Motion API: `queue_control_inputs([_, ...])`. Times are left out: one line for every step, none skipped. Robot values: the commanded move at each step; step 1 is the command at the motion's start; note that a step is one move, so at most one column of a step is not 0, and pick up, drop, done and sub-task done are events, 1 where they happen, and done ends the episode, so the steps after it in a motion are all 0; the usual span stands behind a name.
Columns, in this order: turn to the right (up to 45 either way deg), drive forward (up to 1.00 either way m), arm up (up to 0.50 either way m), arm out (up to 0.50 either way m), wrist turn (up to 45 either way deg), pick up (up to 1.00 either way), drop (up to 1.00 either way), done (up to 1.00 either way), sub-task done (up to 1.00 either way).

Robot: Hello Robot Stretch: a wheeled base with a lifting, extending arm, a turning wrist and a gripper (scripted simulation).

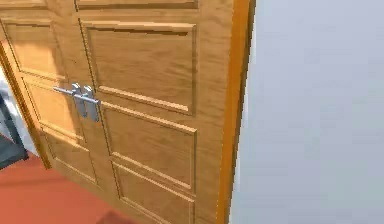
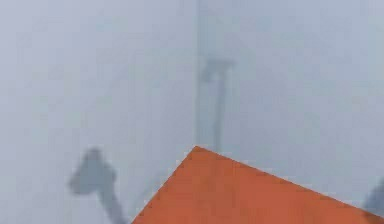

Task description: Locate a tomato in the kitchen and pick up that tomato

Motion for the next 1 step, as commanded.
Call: queue_control_inputs([-45.0,0.0,0.0,0.0,0.0,0.0,0.0,0.0,0.0])
